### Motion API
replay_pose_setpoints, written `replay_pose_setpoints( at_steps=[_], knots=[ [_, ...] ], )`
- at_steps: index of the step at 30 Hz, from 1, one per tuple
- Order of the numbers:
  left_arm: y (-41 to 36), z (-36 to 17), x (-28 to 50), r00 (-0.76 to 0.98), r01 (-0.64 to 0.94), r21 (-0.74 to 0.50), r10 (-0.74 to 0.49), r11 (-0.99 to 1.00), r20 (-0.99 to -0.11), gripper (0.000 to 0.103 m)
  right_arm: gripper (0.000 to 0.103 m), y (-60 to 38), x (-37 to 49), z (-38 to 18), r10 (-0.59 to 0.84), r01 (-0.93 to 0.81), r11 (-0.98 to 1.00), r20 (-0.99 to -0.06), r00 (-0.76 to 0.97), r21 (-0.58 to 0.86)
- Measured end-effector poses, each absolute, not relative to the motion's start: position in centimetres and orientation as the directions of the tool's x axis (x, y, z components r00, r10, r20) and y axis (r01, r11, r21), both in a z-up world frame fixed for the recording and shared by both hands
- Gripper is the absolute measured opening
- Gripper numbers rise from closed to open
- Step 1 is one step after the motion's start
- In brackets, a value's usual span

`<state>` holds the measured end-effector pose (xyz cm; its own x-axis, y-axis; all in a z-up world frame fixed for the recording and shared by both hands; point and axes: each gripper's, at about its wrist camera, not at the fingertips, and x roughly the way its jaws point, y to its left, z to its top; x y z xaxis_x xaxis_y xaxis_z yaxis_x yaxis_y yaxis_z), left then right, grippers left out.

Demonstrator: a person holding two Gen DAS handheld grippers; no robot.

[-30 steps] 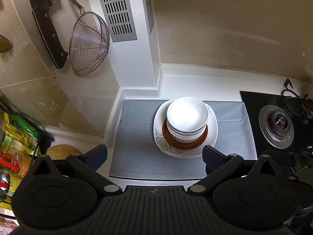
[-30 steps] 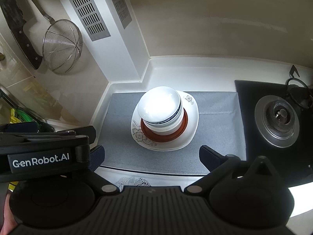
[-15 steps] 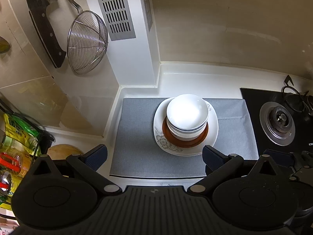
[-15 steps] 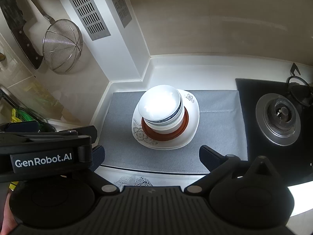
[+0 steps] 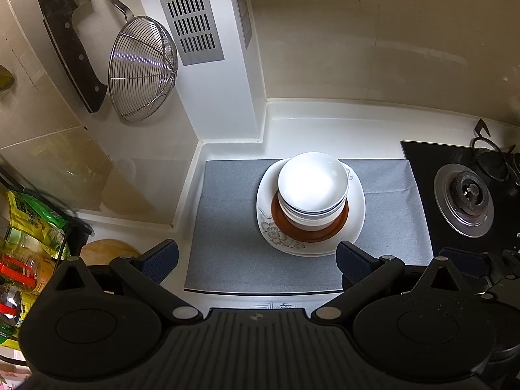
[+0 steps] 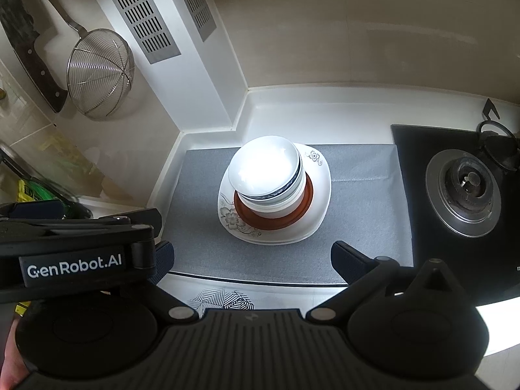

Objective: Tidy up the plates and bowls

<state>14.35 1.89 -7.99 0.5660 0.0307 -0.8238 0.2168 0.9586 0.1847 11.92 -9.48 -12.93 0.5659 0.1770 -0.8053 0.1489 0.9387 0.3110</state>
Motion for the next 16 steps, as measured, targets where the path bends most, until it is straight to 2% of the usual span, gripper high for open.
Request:
replay_pose_setpoints(
  at_steps=[16],
  knots=[
    [2.86,-8.56,14.86,0.55,0.219,0.168,0.02,0.961,-0.835,0.103,0.103,-8.64,12.46,-13.31,0.183,0.143,0.941,-0.814,0.552,0.308]
  ],
)
